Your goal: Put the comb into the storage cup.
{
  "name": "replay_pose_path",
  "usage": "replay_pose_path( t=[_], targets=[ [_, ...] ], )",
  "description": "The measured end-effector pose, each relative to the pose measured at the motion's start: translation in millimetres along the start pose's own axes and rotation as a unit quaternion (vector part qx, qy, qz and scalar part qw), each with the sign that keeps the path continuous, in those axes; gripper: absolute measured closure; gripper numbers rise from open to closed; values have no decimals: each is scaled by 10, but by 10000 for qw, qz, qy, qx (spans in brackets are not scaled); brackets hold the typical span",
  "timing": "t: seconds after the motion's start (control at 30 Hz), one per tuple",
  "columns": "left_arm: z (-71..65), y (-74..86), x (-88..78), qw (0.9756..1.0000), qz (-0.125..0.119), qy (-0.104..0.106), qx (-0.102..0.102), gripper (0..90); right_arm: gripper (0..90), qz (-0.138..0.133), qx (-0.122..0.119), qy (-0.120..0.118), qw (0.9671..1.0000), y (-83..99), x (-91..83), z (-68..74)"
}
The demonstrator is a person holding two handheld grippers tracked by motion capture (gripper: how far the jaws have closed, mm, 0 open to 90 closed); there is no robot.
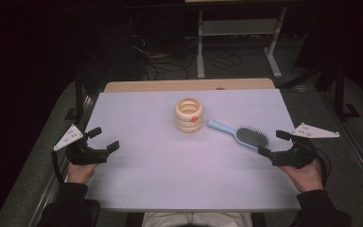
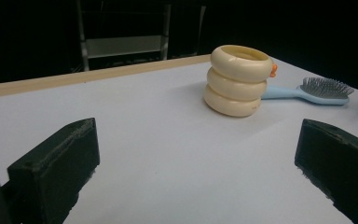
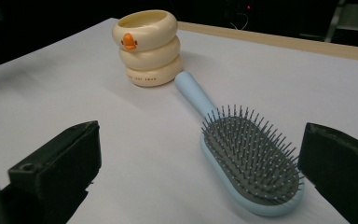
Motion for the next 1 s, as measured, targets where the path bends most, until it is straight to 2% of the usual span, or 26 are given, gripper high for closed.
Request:
replay_pose_path(
  t=[0.6, 0.77, 0.93, 1.0],
  targets=[
    [-27, 9, 12, 9999, 77, 62, 27, 0, 0, 51, -91, -19, 9999, 4, 5, 16],
    [-25, 5, 0, 9999, 63, 85, -16, 0, 0, 226, -194, 0, 9996, 17, 36, 37],
    [-20, 1, -23, 10000, 15, 58, -52, 0, 0, 291, -283, -40, 9992, -17, 37, 83],
    [-18, 1, -26, 10000, 6, 61, -74, 0, 0, 429, -256, -37, 9987, -12, 52, 89]
  ],
)
Point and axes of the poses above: each handheld gripper's, and its own axes: x roughly forward along the jaws, y roughly out of its underside, z roughly to its left, the point moved 3 cm from there along x, roughly forward along the jaws, and after that the axes turned 10 degrees about -z, right-handed, at the moved point
